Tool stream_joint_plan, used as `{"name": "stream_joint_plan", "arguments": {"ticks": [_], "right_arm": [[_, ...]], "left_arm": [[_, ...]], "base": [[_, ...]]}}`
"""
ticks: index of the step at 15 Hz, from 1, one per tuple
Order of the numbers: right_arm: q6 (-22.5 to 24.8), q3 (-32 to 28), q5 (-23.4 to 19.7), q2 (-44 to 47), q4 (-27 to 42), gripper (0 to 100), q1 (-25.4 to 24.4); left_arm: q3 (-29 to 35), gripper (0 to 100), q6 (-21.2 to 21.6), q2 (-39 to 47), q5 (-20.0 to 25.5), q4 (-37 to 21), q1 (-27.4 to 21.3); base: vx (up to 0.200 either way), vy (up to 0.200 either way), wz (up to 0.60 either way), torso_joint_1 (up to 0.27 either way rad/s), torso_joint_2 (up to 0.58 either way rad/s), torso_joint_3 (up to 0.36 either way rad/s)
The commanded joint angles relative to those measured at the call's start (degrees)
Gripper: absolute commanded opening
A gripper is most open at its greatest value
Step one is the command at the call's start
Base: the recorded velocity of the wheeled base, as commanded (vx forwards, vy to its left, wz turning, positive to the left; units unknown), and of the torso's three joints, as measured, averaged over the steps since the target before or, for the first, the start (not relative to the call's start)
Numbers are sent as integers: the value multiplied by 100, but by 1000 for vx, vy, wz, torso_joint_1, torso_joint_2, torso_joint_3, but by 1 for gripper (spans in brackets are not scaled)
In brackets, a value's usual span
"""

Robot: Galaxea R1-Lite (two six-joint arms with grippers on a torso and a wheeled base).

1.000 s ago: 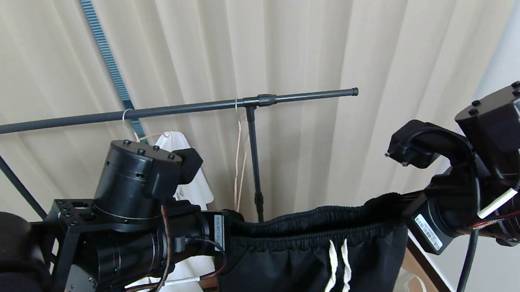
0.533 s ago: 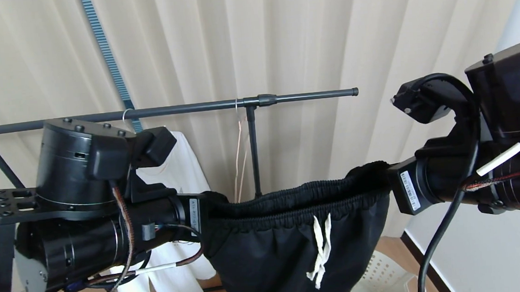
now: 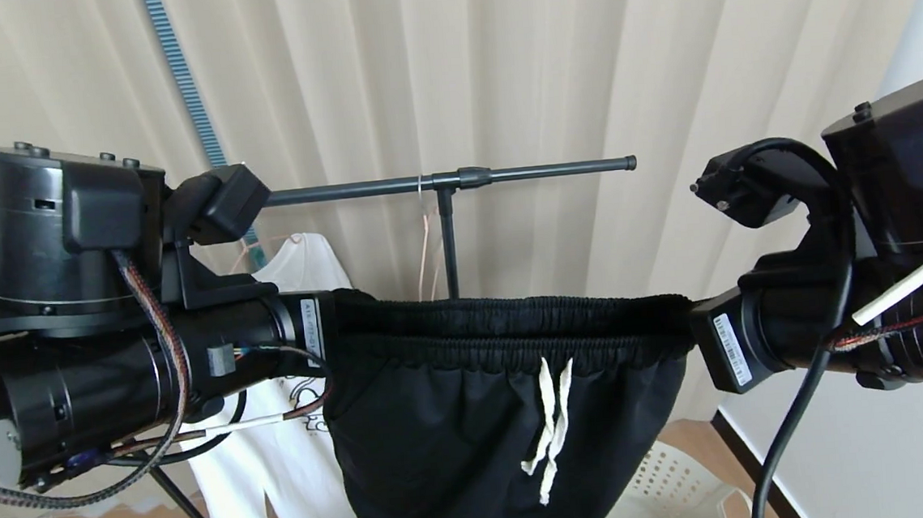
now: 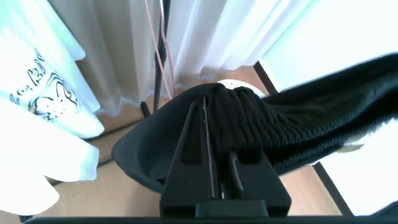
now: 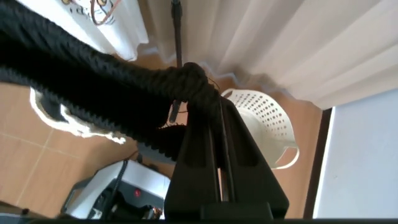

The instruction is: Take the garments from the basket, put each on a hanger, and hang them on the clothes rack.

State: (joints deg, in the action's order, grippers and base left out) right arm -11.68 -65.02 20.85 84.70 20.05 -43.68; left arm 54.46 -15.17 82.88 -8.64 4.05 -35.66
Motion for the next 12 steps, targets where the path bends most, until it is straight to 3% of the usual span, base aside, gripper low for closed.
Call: {"name": "stream_joint_plan", "arguments": {"ticks": [1,3,6,9,12], "right_arm": [[-36,16,-10,-68,403,0,-616],[-80,60,-10,-33,482,0,-1169],[-678,69,-2,82,491,0,-1881],[-1530,-151,-2,504,473,0,-2760],[-2418,-608,69,1242,350,0,-3112]], "left_arm": [[470,0,49,255,12,8,103],[891,0,75,518,56,8,138],[1340,0,198,835,73,17,191],[1770,0,198,1151,407,44,208],[2210,0,198,1547,539,202,164]], "base": [[0,0,0,0,0,0],[0,0,0,0,0,0],[0,0,0,0,0,0],[0,0,0,0,0,0],[0,0,0,0,0,0]]}}
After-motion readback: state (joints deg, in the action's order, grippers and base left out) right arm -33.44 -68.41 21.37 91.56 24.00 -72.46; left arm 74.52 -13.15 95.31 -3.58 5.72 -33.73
